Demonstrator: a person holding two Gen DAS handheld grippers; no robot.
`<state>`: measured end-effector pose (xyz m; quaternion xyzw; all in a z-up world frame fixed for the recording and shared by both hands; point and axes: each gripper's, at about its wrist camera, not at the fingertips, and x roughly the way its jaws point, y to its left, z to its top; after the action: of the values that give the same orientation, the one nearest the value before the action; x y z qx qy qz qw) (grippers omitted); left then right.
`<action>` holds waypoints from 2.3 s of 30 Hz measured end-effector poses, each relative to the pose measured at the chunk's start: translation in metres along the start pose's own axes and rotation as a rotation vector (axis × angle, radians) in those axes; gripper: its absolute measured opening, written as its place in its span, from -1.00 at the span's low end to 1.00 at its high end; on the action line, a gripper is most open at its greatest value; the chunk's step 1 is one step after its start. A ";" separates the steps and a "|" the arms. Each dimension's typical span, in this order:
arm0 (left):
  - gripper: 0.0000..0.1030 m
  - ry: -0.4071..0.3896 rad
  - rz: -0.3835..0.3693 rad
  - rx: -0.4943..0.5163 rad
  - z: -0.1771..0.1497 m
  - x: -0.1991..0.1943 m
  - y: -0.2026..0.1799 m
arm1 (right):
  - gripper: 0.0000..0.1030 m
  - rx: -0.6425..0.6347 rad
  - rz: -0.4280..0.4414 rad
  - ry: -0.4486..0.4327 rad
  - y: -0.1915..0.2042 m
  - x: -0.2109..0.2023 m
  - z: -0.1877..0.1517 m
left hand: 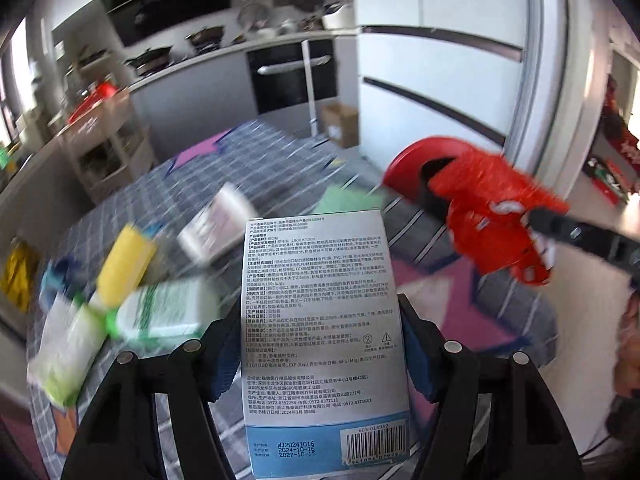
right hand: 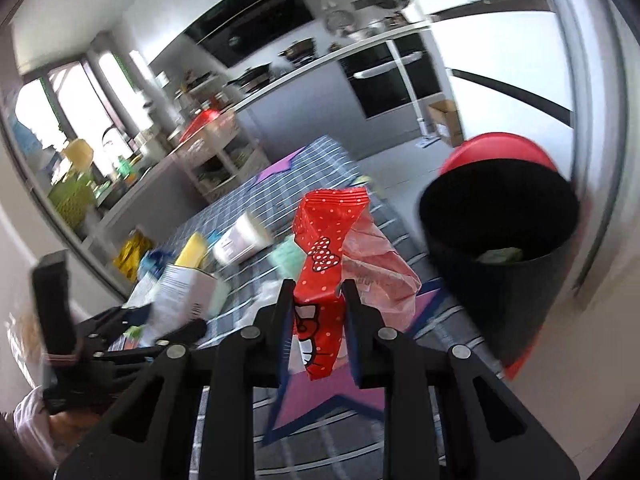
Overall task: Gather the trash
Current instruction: 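Carry both items over the black bin and release them, then grasp the white paper cup with right tool while left tool reaches the blue wrapper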
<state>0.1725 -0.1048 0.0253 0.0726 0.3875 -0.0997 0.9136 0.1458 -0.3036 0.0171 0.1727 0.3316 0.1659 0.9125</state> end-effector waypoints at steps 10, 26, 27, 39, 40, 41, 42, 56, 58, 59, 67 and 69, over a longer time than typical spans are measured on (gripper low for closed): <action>1.00 -0.045 -0.127 0.073 0.084 0.037 -0.077 | -0.53 0.104 -0.104 -0.040 -0.071 0.004 0.038; 1.00 0.005 -0.148 0.174 0.128 0.130 -0.161 | 0.07 0.258 -0.128 -0.060 -0.136 -0.007 0.038; 1.00 0.003 -0.137 0.180 0.127 0.131 -0.164 | 0.08 0.261 -0.131 -0.064 -0.137 -0.012 0.035; 1.00 -0.074 -0.151 0.098 0.108 0.086 -0.132 | 0.36 0.282 -0.171 -0.080 -0.130 -0.037 0.022; 1.00 -0.083 -0.156 0.090 0.103 0.078 -0.123 | 0.41 0.278 -0.168 -0.079 -0.127 -0.037 0.023; 1.00 -0.087 -0.163 0.085 0.099 0.073 -0.117 | 0.52 0.274 -0.164 -0.077 -0.123 -0.036 0.023; 1.00 -0.089 -0.174 0.077 0.092 0.067 -0.109 | 0.61 0.267 -0.158 -0.074 -0.117 -0.035 0.023; 1.00 -0.016 -0.026 -0.040 -0.035 0.000 0.021 | 1.00 -0.040 -0.054 0.113 0.010 0.019 0.015; 1.00 0.001 0.023 -0.104 -0.052 -0.004 0.051 | 1.00 -0.077 -0.039 0.147 0.032 0.032 0.010; 1.00 0.007 0.041 -0.134 -0.058 -0.006 0.063 | 1.00 -0.098 -0.034 0.165 0.042 0.038 0.008; 1.00 0.008 0.210 -0.421 -0.103 -0.025 0.181 | 1.00 -0.220 -0.017 0.251 0.110 0.082 -0.001; 1.00 0.006 0.234 -0.457 -0.109 -0.028 0.205 | 1.00 -0.234 -0.011 0.269 0.122 0.092 -0.001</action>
<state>0.1261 0.1208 -0.0182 -0.0912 0.3914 0.0974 0.9105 0.1890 -0.1570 0.0177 0.0398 0.4301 0.2198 0.8747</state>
